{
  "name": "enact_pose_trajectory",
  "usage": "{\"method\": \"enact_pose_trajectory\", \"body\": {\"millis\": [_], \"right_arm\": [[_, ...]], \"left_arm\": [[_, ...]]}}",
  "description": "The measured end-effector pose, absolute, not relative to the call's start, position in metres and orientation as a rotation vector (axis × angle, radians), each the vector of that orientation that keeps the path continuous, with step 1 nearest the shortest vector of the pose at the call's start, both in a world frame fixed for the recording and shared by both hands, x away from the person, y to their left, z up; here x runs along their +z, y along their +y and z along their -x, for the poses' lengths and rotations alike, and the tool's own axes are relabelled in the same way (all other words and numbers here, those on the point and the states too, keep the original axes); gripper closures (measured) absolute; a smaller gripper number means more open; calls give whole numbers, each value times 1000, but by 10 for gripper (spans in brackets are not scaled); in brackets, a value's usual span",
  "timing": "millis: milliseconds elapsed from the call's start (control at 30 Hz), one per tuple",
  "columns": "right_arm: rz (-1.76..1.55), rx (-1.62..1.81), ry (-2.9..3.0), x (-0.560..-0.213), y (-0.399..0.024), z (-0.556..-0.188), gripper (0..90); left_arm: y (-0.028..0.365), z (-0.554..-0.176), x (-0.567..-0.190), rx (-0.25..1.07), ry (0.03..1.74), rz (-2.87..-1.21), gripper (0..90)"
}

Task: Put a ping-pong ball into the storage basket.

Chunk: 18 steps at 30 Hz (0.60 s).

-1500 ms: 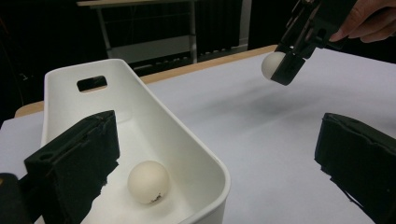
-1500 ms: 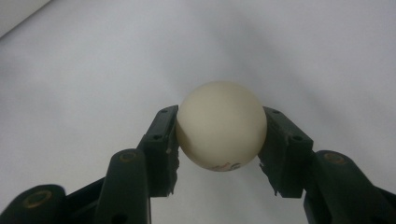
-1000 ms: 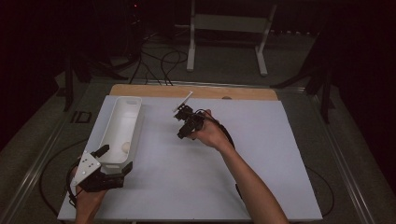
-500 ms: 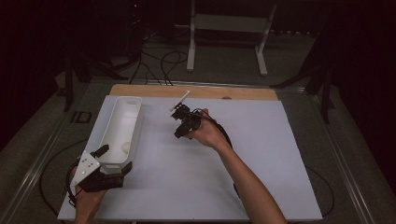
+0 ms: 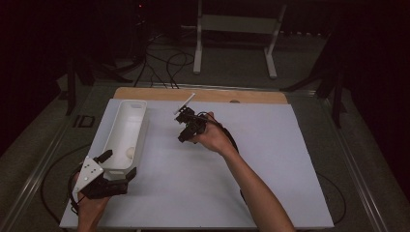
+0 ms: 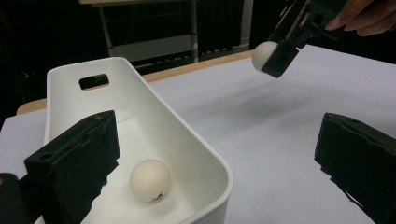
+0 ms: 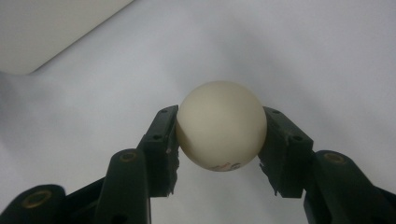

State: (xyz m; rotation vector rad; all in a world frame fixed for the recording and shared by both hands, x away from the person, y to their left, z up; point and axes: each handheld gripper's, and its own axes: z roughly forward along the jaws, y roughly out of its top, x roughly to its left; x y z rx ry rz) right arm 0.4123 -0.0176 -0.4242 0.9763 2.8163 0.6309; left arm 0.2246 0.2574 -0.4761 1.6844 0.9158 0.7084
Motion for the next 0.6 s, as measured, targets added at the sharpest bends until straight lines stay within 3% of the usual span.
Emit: {"method": "enact_pose_trajectory", "body": {"millis": [600], "right_arm": [[-968,674,2810,-422,-12,-411,503]], "left_arm": [[257,-225,-476,707,917,-1683,6]]}}
